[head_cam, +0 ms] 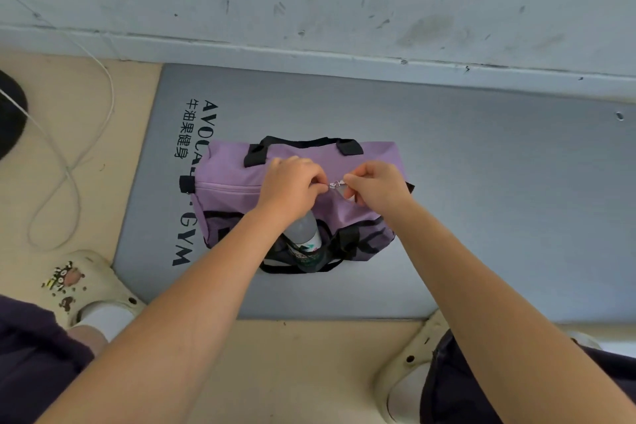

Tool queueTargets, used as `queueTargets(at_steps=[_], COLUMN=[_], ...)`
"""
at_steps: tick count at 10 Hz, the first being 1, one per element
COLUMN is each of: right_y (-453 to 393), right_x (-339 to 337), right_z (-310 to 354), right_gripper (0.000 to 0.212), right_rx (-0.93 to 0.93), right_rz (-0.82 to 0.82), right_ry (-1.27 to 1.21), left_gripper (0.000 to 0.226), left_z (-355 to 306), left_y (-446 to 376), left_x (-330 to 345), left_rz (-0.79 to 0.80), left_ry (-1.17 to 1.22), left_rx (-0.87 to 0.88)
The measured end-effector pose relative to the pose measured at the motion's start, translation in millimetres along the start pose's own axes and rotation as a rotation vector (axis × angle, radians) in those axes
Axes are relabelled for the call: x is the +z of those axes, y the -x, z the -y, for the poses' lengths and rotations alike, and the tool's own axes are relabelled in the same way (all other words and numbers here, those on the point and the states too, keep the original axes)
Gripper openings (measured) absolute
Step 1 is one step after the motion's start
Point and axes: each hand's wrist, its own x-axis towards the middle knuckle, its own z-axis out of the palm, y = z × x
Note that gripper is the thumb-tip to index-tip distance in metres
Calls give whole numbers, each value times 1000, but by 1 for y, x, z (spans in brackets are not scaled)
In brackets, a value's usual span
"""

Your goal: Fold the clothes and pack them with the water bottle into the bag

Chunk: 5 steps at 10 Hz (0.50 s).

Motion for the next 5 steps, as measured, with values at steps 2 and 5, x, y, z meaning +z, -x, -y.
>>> queueTargets(at_steps=[2, 5], right_y=[6, 30], right_x=[-28, -86], right_z=[-35, -30], right_gripper=[14, 8], right_rx=[-36, 36], right_rz=[-232, -234], right_ry=[122, -81], left_gripper=[12, 12], left_z=[4, -14], left_y=[0, 10], left_x=[-2, -26], left_rz=[-16, 16], left_ry=[-5, 15], left_rx=[-55, -108])
